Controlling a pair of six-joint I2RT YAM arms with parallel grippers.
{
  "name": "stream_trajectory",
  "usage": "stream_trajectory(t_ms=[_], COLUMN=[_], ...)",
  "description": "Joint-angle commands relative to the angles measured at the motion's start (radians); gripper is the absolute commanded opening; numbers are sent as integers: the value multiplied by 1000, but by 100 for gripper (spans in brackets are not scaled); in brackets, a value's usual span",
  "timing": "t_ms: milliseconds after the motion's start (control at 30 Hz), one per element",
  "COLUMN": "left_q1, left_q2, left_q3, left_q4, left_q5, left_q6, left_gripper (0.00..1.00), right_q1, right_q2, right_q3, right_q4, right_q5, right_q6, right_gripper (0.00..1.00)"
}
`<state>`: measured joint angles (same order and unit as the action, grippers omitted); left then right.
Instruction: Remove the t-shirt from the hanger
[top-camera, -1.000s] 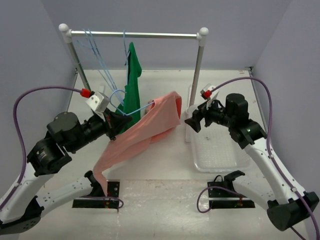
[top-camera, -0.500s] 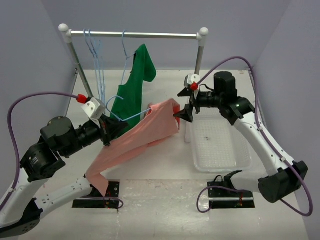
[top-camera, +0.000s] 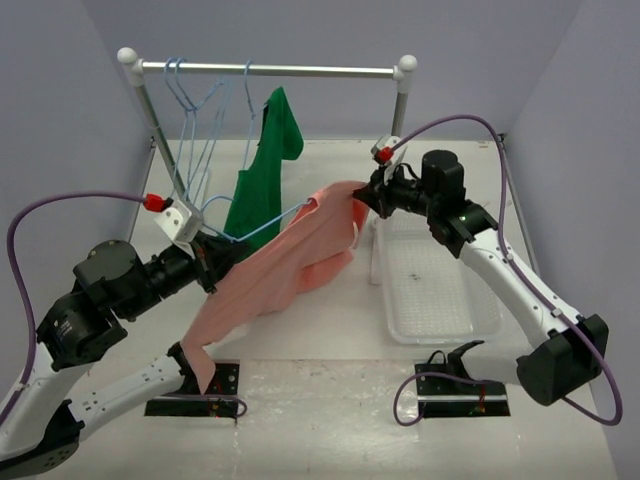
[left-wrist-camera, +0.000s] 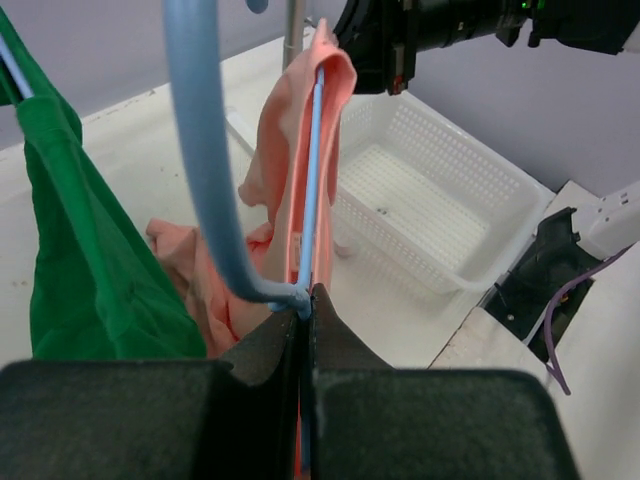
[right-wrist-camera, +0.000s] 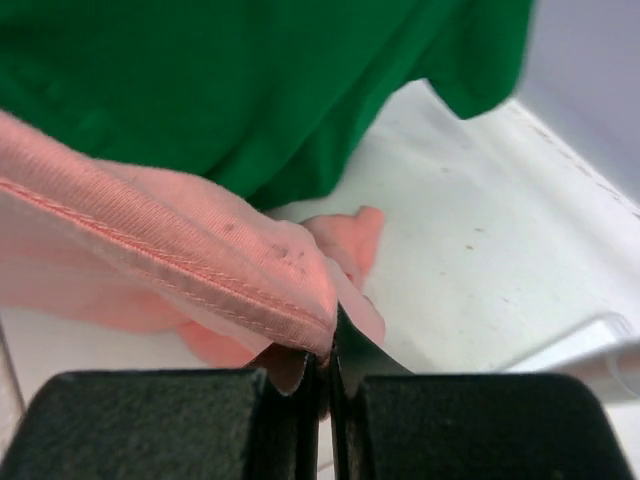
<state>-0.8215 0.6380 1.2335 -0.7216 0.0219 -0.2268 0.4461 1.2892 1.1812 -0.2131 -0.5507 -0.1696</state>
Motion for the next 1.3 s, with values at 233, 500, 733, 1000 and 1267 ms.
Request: stream_trajectory(t_ms=[233, 500, 733, 1000, 1267], left_q1=[-4, -4, -4, -4, -4], left_q2=[-73, -95, 55, 274, 471], left_q3=[31, -92, -132, 28, 210], left_q4=[62, 330, 560, 569, 447], left_q5=[-132, -85, -56, -209, -376], left_q6=[6, -14, -34, -42, -45], left_gripper=[0, 0, 0, 0, 0], right_q1=[-190, -94, 157, 164, 181], right_q2=[-117, -192, -254, -315, -211], right_q3=[-110, -163, -221, -269, -293], right_q4=[138, 104, 116, 71, 0], right_q5=[270, 163, 98, 346, 321], right_q6=[242, 179, 145, 332, 378], right_gripper=[0, 0, 0, 0, 39])
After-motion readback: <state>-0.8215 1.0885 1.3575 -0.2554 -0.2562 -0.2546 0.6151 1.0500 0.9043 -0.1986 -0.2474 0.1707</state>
